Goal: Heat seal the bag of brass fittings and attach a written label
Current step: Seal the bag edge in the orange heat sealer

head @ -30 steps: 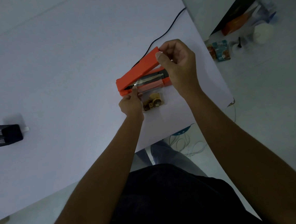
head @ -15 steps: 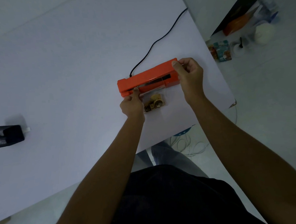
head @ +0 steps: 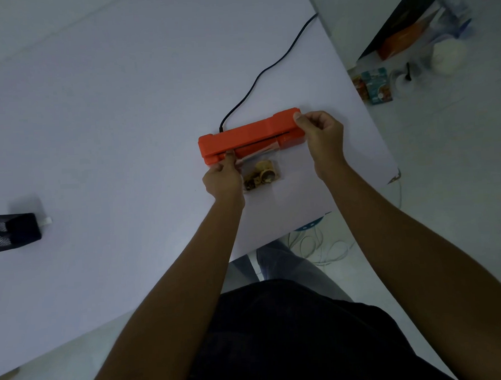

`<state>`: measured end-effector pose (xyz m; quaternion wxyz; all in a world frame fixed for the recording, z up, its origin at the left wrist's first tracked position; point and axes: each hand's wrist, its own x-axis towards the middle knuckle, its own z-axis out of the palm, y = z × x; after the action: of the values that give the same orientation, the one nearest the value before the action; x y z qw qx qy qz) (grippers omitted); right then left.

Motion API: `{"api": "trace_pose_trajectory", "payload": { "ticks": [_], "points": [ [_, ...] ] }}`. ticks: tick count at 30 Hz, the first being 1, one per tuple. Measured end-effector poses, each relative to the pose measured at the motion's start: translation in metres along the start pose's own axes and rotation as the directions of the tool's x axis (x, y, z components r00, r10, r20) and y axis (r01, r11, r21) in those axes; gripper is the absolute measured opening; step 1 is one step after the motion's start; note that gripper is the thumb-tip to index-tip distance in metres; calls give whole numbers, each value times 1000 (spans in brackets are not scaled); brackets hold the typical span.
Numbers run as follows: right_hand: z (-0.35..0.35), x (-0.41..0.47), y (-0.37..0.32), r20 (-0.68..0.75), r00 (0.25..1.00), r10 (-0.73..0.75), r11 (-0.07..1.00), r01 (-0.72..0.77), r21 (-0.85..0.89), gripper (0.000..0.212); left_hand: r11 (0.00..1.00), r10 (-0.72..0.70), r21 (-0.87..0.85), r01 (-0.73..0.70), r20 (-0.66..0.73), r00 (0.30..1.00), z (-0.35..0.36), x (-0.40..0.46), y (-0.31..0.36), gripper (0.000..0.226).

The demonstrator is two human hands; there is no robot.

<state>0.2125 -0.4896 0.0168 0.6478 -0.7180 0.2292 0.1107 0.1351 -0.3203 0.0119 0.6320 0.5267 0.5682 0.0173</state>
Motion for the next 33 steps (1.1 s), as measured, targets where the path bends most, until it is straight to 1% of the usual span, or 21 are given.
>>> {"api": "trace_pose_trajectory", "payload": {
  "ticks": [2,7,9,11,16,21,23,24,27,29,31,33],
  "points": [
    [1,-1,-2,14,999,52,998,-53,22,14,1000,3,-2,-3,0,1000,0,0,0,26],
    [2,-1,-13,66,957,282,956,-286,68,12,1000,11,3,-11,5,1000,0,1,-1,29],
    [1,0,-17,80,940,333,939,-338,68,11,1000,13,8,-13,2,1000,-1,2,-2,30],
    [0,0,-22,78,927,366,928,-370,47,17,1000,12,9,-12,1,1000,-1,3,-3,30],
    [0,-2,-28,77,921,382,920,-387,57,22,1000,11,-2,-11,8,1000,0,1,-1,28],
    [0,-4,-30,86,916,393,915,-398,68,11,1000,11,17,-11,7,1000,-1,2,-2,26],
    [-1,-5,-30,90,914,396,913,-403,69,11,1000,9,15,-9,6,1000,-1,2,-2,26],
    [-1,-5,-30,90,913,397,913,-403,64,13,1000,8,11,-8,7,1000,-1,1,-2,27],
    [0,-7,-31,86,915,394,915,-400,54,33,1000,2,9,-2,6,1000,-1,1,-1,25],
    [0,-7,-33,88,915,394,915,-399,51,41,1000,3,9,-3,5,1000,0,1,-1,25],
    [-1,-8,-33,92,913,398,914,-403,47,44,1000,1,3,-2,5,1000,0,0,-1,25],
    [-2,-8,-32,92,912,400,913,-405,42,41,1000,2,-2,-2,3,1000,0,0,-1,25]
  ]
}}
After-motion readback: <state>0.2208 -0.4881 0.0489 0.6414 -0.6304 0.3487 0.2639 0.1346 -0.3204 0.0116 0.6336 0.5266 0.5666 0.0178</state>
